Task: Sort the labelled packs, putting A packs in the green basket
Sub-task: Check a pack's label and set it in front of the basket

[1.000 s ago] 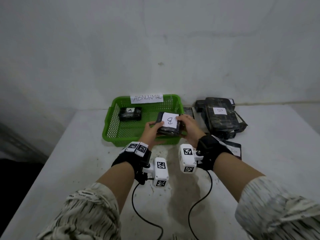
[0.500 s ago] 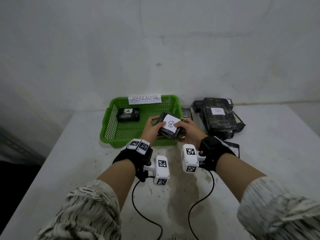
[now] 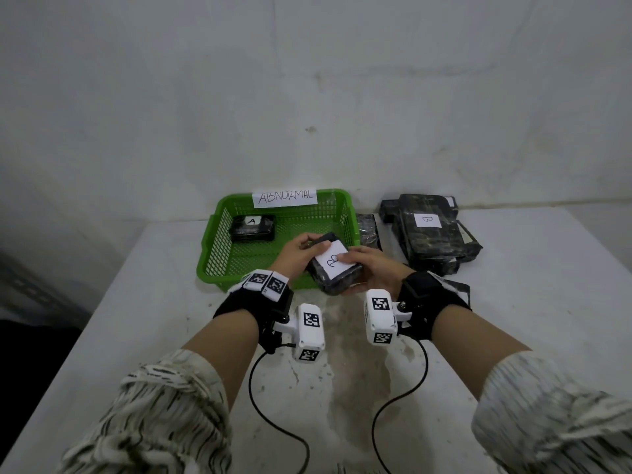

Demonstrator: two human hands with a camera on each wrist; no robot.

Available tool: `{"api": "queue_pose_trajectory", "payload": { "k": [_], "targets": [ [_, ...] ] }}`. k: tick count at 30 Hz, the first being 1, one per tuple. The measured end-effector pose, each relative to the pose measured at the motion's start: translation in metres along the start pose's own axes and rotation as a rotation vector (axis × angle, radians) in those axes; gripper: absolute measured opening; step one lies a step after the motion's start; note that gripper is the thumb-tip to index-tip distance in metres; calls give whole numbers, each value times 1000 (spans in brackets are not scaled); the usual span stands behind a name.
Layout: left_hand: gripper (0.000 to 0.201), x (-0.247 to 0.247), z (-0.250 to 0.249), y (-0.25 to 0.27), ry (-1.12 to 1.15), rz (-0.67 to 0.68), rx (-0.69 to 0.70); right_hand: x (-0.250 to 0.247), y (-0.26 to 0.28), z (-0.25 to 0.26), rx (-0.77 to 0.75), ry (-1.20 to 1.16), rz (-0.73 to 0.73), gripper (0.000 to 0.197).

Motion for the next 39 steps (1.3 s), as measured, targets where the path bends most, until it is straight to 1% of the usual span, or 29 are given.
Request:
{"api": "queue_pose_trajectory", "payload": {
  "k": [2, 5, 6, 8, 12, 15, 17, 19, 21, 23, 25, 27, 30, 31, 33, 34, 36, 37, 38, 39],
  "targets": [
    [13, 3, -3, 3, 1, 8, 21, 4, 1, 0, -11, -14, 15, 24],
    [29, 6, -2, 5, 43, -67, 22, 4, -1, 2, -55, -140, -1, 12],
    [31, 6, -1, 6, 50, -89, 13, 3, -3, 2, -65, -160, -10, 11],
    [31, 6, 0, 6, 19, -110, 23, 3, -3, 0, -55, -121, -29, 12],
    [38, 5, -2, 8, -31, -69, 50, 2, 0, -5, -11, -48, -41, 16],
    [41, 8, -3, 9, 47, -42, 9, 1, -1, -3, -33, -113, -49, 12],
    [50, 12, -2, 11, 64, -4, -16, 1, -2, -2, -59, -140, -61, 13],
    [57, 14, -2, 12, 53, 25, -7, 3, -2, -1, -77, -151, -65, 13],
    [58, 13, -3, 13, 36, 12, 31, 5, -3, 0, -87, -153, -47, 14],
    [57, 12, -3, 11, 24, -7, 61, 6, -3, 1, -106, -132, -13, 23],
    [57, 10, -1, 10, 56, -20, 52, 7, -3, 1, -118, -116, -5, 35],
    [57, 9, 2, 10, 117, -31, 6, 6, -2, 1, -135, -129, -28, 41],
    [56, 10, 9, 10, 180, -18, -48, 2, 0, 3, -147, -166, -79, 41],
    [56, 10, 10, 10, 178, -11, -50, 1, -1, 2, -148, -163, -82, 39],
    [56, 10, 9, 11, 154, -1, -42, 3, 1, 1, -134, -151, -65, 29],
    [57, 9, 8, 11, 137, -4, -30, 3, 3, 1, -119, -162, -49, 28],
    [61, 5, 7, 8, 56, -33, 7, 4, 2, 1, -85, -222, -26, 47],
    [61, 1, 8, 6, -6, -59, 24, 4, 2, 2, -83, -255, -17, 51],
    [61, -1, 9, 5, -64, -83, 37, 2, 3, 4, -95, -270, -19, 47],
    [59, -3, 10, 4, -96, -105, 41, 1, 4, 6, -107, -256, -34, 36]
  ]
}}
Point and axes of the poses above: each hand's wrist, its own y-axis away from the middle knuckle, its own x-axis out of the palm, z = x × y, the point moved 5 cm from there along -y, towards the middle knuckle, and after that the axes turned 11 degrees about x, right-handed, at the moved point
